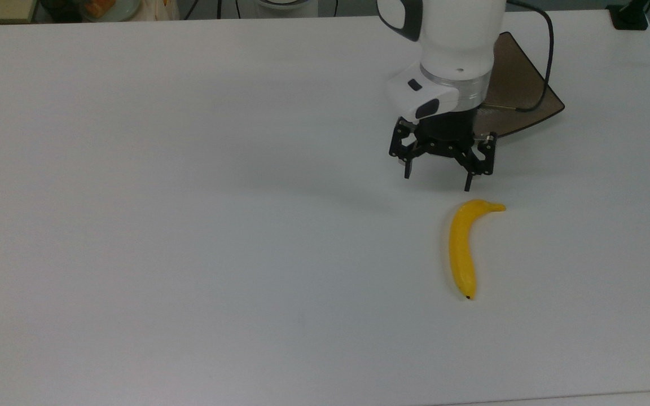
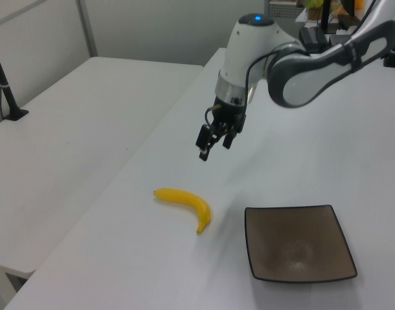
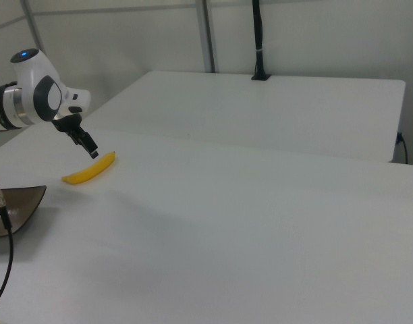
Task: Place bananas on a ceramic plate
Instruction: 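Move the open gripper over the yellow banana, then lower the gripper onto the banana and close it around the banana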
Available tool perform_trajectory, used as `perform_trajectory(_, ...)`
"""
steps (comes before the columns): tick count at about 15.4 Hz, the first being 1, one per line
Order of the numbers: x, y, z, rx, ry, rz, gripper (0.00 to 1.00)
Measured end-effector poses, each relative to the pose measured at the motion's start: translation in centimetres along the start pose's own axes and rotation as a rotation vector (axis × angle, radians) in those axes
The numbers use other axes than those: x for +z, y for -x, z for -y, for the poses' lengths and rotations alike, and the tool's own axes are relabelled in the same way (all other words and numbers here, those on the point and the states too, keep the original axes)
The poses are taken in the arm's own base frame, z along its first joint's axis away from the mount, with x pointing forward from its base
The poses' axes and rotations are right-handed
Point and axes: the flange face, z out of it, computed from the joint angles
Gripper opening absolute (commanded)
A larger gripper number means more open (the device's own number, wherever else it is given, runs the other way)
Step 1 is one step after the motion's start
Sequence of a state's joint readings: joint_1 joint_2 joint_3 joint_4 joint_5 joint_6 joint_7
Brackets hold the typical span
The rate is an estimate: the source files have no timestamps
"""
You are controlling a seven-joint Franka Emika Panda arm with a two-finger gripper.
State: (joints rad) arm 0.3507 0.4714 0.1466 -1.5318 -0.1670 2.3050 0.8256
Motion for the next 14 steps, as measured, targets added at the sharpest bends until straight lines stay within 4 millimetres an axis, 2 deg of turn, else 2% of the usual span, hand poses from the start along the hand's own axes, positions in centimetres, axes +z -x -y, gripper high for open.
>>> perform_trajectory(4, 1.7, 0.2, 2.3, 0.032, -0.067, -0.077, 1.0)
perform_trajectory(8, 8.0, 0.0, 3.3, 0.024, -0.035, -0.098, 1.0)
perform_trajectory(12, 11.7, 1.2, 4.1, -0.024, -0.019, -0.099, 0.99)
perform_trajectory(13, 12.4, 1.8, 4.4, -0.036, -0.018, -0.096, 0.83)
perform_trajectory(14, 12.7, 2.2, 4.6, -0.042, -0.017, -0.092, 0.49)
